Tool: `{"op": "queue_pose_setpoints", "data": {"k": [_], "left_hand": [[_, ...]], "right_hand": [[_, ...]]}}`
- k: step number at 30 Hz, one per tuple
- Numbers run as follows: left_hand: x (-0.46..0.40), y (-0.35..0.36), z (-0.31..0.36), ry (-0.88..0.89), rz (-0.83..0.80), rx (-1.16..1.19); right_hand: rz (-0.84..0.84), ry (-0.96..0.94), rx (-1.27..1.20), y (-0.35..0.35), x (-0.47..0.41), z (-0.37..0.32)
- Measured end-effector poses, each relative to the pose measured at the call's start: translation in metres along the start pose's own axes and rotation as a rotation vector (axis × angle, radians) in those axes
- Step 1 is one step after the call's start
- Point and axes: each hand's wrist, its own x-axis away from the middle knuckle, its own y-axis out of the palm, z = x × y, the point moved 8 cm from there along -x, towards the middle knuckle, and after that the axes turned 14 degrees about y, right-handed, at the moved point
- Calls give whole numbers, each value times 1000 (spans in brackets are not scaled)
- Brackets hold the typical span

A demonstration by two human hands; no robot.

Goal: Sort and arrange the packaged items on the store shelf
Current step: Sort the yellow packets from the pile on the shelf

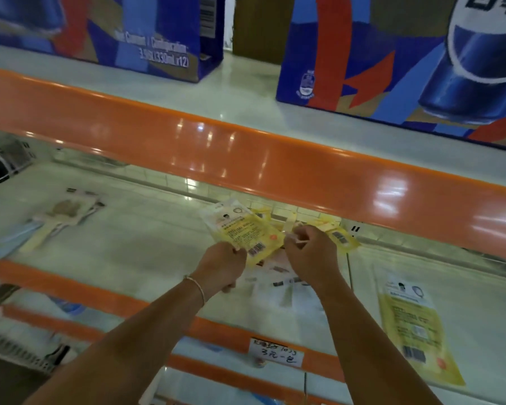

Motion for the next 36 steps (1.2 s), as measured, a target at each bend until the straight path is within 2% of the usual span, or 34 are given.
{"op": "queue_pose_setpoints", "data": {"k": [3, 6, 11, 21, 24, 30, 36], "left_hand": [[3, 4, -22, -233, -62, 372], [5, 11, -30, -348, -153, 608], [-5, 18, -37, -400, -170, 723], [-16, 25, -40, -378, -198, 918], [-11, 5, -44, -333, -188, 991], [-4, -46, -58, -189, -118, 1034], [13, -62, -58, -122, -290, 968]], "right_hand": [[-32, 57, -36, 16, 0, -6], [-50, 93, -61, 31, 3, -10], [-23, 145, -95, 35, 10, -14], [2, 323, -224, 25, 30, 8], [-95, 464, -427, 36, 38, 13], [-405, 649, -724, 86, 56, -2], [-462, 616, -770, 106, 50, -12]]}}
